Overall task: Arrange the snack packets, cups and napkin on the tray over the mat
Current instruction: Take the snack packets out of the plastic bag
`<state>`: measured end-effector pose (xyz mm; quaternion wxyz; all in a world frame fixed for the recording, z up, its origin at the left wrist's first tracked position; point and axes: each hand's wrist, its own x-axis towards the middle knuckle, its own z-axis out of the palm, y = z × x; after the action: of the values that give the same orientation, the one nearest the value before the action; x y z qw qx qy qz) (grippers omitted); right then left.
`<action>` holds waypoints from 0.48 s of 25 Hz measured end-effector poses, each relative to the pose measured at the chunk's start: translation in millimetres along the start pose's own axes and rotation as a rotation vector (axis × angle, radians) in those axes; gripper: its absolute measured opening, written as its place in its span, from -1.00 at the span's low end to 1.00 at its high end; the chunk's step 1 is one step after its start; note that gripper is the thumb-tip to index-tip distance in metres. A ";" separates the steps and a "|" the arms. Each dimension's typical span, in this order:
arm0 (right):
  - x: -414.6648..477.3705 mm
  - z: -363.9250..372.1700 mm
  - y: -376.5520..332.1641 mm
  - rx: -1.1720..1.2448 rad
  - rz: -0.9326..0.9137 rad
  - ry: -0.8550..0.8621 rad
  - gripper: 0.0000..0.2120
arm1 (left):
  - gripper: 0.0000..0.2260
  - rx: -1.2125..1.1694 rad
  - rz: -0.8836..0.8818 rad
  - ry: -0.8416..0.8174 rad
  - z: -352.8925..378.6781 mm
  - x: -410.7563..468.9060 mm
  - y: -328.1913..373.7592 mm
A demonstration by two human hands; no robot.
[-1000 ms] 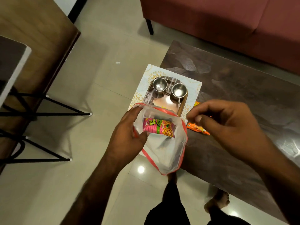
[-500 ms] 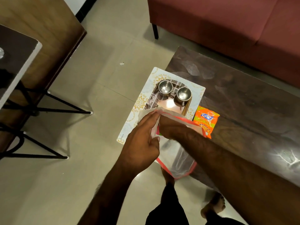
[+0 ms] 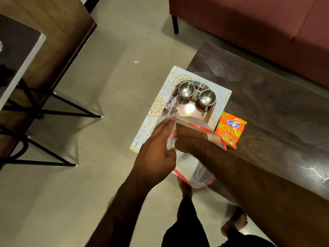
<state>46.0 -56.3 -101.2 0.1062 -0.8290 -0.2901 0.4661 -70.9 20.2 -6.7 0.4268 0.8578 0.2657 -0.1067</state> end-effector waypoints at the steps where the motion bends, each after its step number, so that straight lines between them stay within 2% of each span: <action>1: -4.6 -2.7 -4.9 0.028 0.004 -0.004 -0.68 | -0.32 0.025 0.002 -0.001 0.2 0.8 1.2; 3: -16.0 -11.1 -14.8 -0.003 0.028 -0.011 -0.76 | -0.31 0.077 0.008 -0.008 0.0 0.5 3.6; 7: -53.5 -36.7 -34.8 -0.017 0.089 0.130 -0.83 | -0.29 0.116 -0.013 -0.004 -5.0 3.7 7.1; 9: -77.0 -55.2 -44.0 0.005 0.120 0.102 -0.83 | -0.31 0.105 0.004 -0.027 -6.6 4.6 7.9; 12: -108.8 -83.9 -46.9 0.034 0.155 0.017 -0.75 | -0.35 0.172 -0.102 0.024 -9.1 4.6 6.4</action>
<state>54.9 -73.5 42.7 0.0865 -0.8510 -0.2161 0.4707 -64.0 25.8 1.4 0.3425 0.8779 0.3038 -0.1404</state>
